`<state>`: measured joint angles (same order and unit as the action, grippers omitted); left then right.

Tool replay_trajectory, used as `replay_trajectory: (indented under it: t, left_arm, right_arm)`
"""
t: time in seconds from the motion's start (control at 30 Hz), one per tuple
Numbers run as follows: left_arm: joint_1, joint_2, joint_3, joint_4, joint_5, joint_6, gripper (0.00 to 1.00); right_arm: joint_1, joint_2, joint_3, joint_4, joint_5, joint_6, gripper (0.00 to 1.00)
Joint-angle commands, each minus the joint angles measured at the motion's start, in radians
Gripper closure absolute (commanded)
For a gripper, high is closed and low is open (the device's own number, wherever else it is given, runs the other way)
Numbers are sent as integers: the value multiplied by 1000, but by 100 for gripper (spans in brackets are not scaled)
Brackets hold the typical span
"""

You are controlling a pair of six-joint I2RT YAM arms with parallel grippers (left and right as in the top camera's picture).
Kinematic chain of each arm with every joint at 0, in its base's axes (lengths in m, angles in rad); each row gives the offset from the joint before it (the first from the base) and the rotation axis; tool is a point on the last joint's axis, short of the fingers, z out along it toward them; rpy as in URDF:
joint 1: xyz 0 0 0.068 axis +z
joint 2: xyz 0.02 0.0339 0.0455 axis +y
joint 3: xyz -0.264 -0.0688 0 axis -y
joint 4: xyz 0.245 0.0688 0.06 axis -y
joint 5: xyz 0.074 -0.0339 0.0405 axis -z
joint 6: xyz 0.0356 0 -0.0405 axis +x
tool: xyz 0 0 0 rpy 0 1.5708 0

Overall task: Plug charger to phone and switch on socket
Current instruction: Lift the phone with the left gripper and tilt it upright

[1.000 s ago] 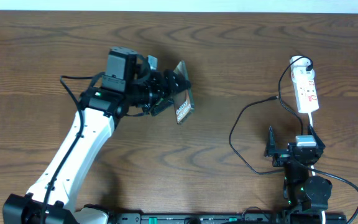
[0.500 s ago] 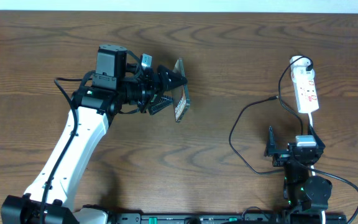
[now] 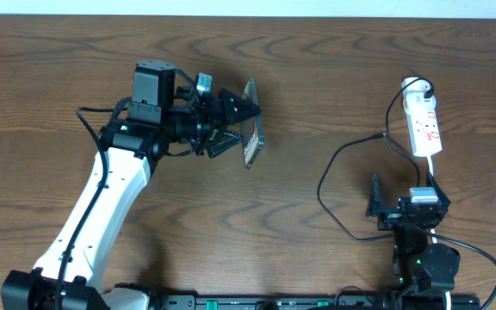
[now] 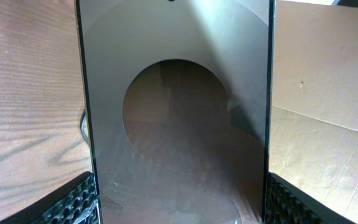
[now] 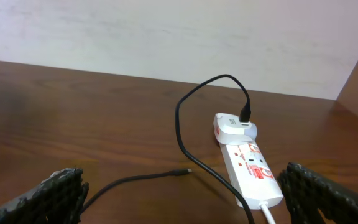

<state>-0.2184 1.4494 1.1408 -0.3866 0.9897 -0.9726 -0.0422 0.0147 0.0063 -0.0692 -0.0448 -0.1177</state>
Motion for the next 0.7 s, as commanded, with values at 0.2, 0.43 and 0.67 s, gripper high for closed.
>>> replay_trajectory:
  t: [0.2, 0.43, 0.67]
  left_arm:
    - [5, -21, 2, 63, 39, -6, 36]
    - [5, -21, 2, 64, 40, -5, 36]
    - [5, -22, 2, 64, 48, -7, 36]
  right_arm:
    - [3, -8, -1, -5, 5, -11, 1]
    - [3, -8, -1, -5, 5, -11, 1]
    - [3, -8, -1, -5, 5, -11, 1]
